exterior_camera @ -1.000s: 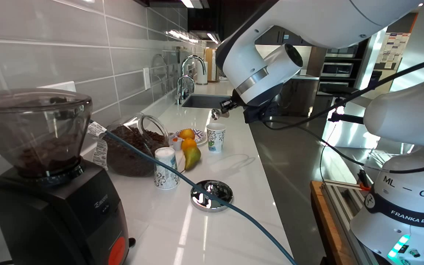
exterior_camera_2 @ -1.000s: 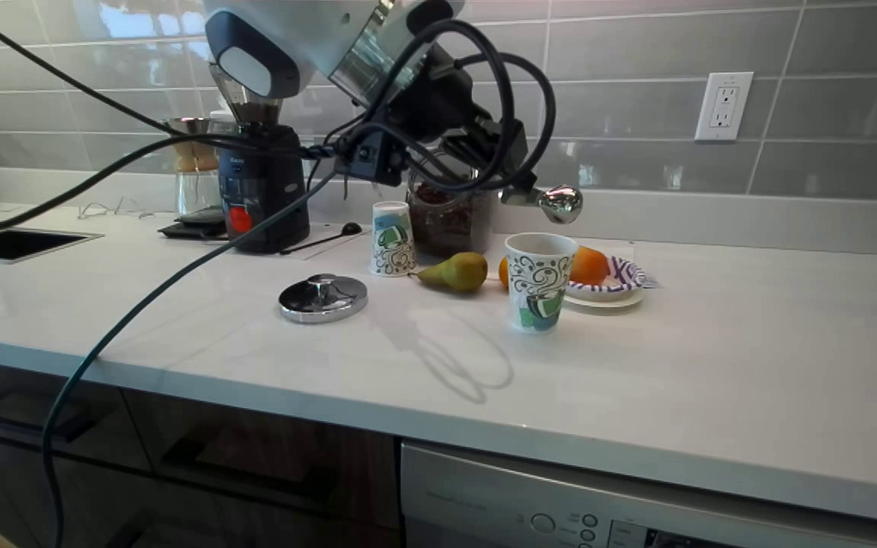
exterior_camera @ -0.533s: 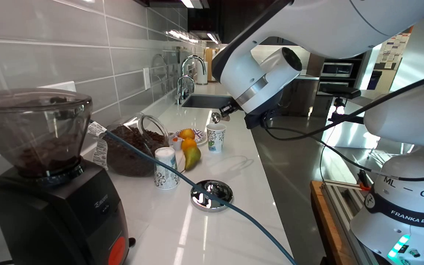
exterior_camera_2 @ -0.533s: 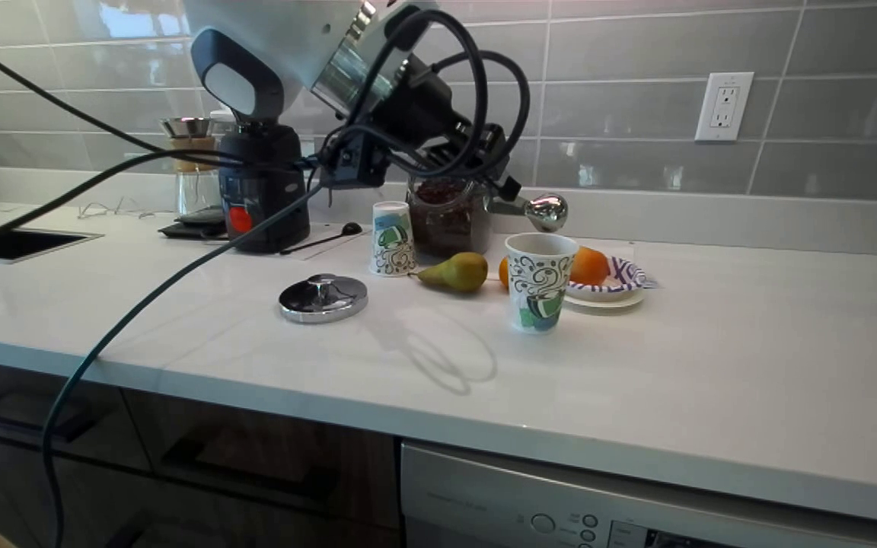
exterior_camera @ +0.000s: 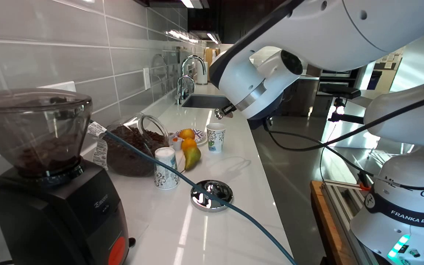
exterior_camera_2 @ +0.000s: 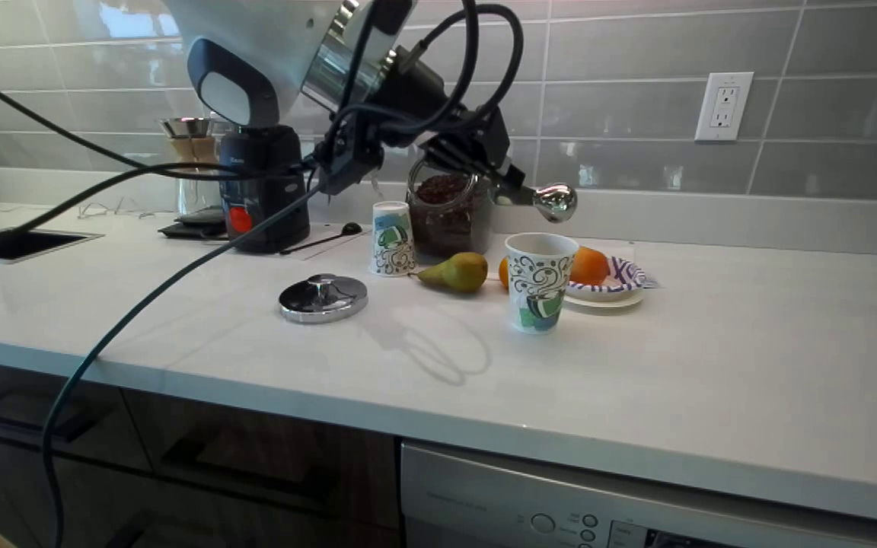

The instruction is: Use the silver spoon to place some coffee beans from the container into the coffee cup.

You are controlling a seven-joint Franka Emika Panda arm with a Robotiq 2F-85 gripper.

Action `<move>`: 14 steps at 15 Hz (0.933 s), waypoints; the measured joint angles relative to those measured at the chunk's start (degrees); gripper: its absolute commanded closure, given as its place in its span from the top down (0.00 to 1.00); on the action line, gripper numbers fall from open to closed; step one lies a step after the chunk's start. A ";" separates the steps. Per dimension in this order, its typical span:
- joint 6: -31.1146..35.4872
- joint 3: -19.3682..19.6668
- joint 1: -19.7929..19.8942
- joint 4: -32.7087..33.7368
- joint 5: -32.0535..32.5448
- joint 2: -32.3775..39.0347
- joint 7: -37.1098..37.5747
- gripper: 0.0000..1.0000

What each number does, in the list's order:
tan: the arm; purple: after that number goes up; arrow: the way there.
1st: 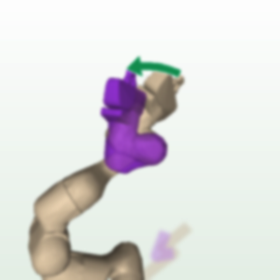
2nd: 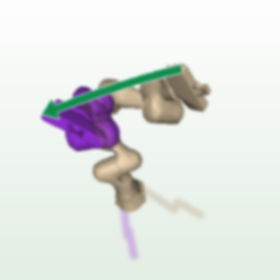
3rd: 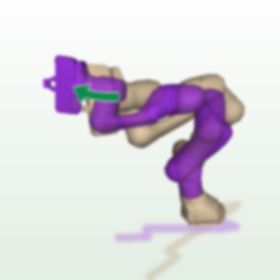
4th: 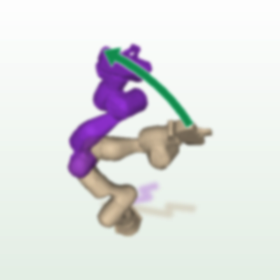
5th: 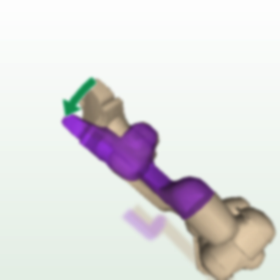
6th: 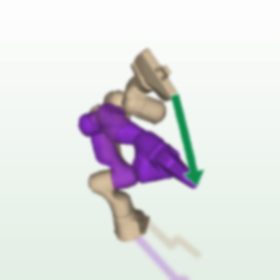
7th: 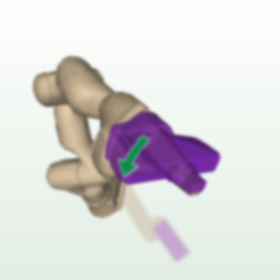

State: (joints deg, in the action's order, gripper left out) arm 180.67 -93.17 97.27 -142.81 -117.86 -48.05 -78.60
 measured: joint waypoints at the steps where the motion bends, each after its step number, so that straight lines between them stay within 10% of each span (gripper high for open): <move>1: -0.21 -0.02 -0.10 0.20 -0.25 -1.23 -0.56 0.01; 14: -7.28 3.20 -0.46 -0.81 -2.69 -8.37 -0.44 0.01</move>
State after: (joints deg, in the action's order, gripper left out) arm 173.39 -89.96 96.81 -143.62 -120.56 -56.42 -79.03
